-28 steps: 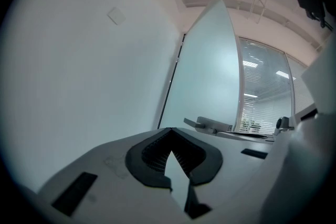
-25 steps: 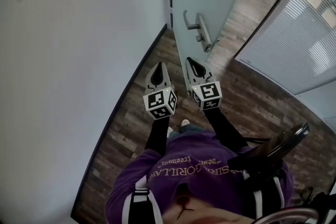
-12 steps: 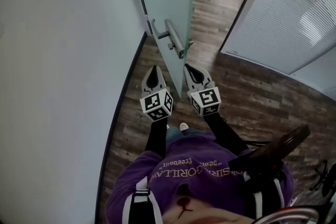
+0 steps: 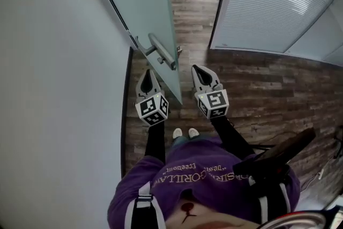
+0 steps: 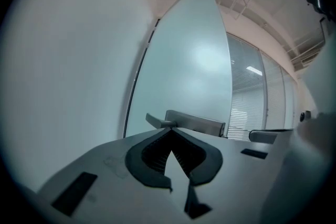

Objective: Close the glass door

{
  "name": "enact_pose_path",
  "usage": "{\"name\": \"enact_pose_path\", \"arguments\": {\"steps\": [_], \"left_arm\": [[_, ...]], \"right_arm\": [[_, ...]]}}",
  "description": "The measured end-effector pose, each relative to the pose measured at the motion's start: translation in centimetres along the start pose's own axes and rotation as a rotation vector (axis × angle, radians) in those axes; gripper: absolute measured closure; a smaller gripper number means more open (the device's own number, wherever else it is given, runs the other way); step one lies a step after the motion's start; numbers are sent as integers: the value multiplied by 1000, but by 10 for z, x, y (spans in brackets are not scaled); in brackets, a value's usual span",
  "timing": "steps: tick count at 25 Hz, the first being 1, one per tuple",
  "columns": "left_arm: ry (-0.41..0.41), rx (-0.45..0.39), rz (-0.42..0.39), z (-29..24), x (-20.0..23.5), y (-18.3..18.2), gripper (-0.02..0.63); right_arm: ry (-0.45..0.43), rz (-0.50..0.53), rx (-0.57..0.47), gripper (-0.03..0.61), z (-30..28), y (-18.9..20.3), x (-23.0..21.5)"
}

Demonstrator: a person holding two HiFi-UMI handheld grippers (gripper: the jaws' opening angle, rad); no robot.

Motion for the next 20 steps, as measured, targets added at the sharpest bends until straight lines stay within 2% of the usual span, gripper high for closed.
{"name": "enact_pose_path", "arguments": {"steps": [7, 10, 15, 20], "left_arm": [[160, 64, -210, -27, 13, -17, 612], [221, 96, -352, -41, 29, -8, 612], [279, 152, -695, -65, 48, 10, 494], [352, 158, -1129, -97, 48, 8, 429]], "right_arm": [[148, -20, 5, 588, 4, -7, -22], [198, -4, 12, 588, 6, 1, -23], [260, 0, 25, 588, 15, 7, -27], [302, 0, 27, 588, 24, 3, -29]]}}
Point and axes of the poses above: the fingertips, and each gripper's own axes: z backward along the fingers, x to its left, y out of its underside, the point moved 4 cm from there along z, backward along the fingers, and after that the axes turned 8 degrees about z, right-handed, at the moved point
